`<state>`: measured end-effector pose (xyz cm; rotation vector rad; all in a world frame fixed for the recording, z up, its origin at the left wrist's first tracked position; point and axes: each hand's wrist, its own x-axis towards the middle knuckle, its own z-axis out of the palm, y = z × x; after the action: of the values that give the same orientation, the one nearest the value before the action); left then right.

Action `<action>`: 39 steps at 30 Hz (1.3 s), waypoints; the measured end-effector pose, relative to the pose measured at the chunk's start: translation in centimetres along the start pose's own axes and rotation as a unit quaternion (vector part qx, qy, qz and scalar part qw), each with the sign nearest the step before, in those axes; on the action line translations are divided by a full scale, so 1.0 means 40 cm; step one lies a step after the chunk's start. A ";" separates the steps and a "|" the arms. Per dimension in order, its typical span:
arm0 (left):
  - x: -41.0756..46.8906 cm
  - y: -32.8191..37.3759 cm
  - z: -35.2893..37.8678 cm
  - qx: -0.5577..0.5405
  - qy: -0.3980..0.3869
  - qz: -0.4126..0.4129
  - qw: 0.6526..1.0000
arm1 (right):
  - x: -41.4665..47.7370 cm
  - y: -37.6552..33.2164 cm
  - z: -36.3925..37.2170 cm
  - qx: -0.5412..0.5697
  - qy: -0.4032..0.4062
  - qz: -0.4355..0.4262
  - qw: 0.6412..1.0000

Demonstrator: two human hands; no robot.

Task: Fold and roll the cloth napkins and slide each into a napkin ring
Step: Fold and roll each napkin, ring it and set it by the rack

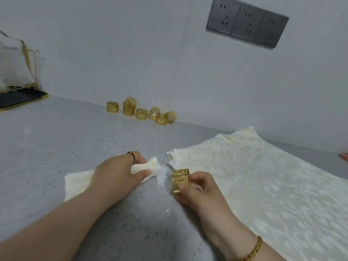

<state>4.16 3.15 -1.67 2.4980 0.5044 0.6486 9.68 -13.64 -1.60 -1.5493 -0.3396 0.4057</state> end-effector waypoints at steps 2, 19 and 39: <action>-0.016 0.018 -0.001 -0.063 0.009 -0.001 0.998 | -0.025 0.009 0.004 0.061 0.006 0.000 0.998; -0.046 0.063 0.023 -0.350 -0.079 -0.026 0.933 | -0.012 -0.012 -0.040 -0.020 -0.124 -0.079 0.989; -0.057 0.064 0.029 -0.261 -0.086 0.009 0.961 | 0.021 -0.011 -0.061 0.023 -0.171 0.034 0.984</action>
<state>3.47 -0.37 -1.92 2.0332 0.2092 0.4858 11.56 -15.43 -1.20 -1.4462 -0.5401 0.7322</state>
